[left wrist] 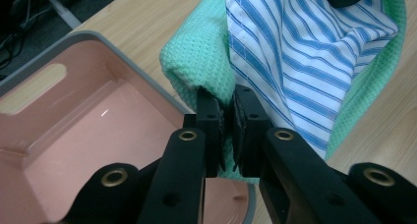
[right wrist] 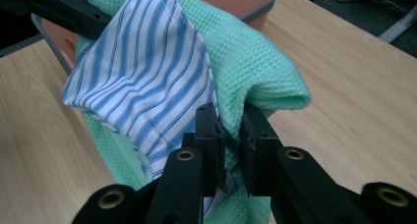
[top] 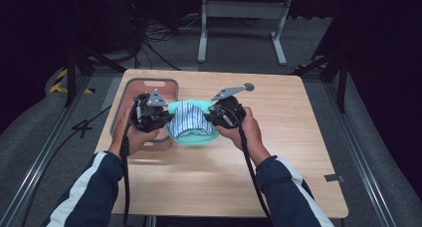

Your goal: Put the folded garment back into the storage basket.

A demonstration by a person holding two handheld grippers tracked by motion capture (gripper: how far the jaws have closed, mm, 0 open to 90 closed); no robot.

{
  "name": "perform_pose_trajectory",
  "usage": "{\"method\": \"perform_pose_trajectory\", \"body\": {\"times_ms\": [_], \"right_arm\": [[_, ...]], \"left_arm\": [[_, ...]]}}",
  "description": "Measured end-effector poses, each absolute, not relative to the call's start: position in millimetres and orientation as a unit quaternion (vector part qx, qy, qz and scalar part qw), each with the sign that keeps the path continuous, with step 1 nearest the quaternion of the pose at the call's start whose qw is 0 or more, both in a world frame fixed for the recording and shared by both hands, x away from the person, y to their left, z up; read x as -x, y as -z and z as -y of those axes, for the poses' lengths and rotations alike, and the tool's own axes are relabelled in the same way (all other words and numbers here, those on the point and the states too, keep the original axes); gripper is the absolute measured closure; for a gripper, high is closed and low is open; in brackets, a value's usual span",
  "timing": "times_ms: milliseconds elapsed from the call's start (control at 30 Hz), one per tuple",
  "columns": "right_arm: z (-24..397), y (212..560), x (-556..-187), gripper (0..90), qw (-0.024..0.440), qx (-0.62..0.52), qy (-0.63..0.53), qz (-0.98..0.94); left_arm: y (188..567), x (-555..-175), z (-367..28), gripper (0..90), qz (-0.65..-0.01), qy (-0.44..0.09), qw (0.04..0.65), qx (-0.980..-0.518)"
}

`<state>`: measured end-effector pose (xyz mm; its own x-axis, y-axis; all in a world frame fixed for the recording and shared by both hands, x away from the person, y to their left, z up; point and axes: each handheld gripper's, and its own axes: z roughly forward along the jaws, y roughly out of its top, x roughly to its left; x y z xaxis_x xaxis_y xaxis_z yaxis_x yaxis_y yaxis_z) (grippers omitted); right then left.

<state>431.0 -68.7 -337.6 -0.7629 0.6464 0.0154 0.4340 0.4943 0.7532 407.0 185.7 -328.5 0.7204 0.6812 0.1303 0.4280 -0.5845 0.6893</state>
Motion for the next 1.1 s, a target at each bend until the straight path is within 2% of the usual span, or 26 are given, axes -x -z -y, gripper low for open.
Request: {"method": "perform_pose_trajectory", "body": {"times_ms": [467, 1100], "right_arm": [[30.0, 334.4, -447.4, 79.6, 0.128, -0.304, -0.397, -0.856], [-47.7, 340.8, -467.7, 79.6, 0.112, -0.284, -0.406, -0.861]], "left_arm": [[313.6, -413.8, -217.9, 83.2, -0.342, -0.213, 0.319, -0.858], [321.1, -428.7, -276.7, 83.2, -0.403, -0.232, 0.302, -0.832]]}}
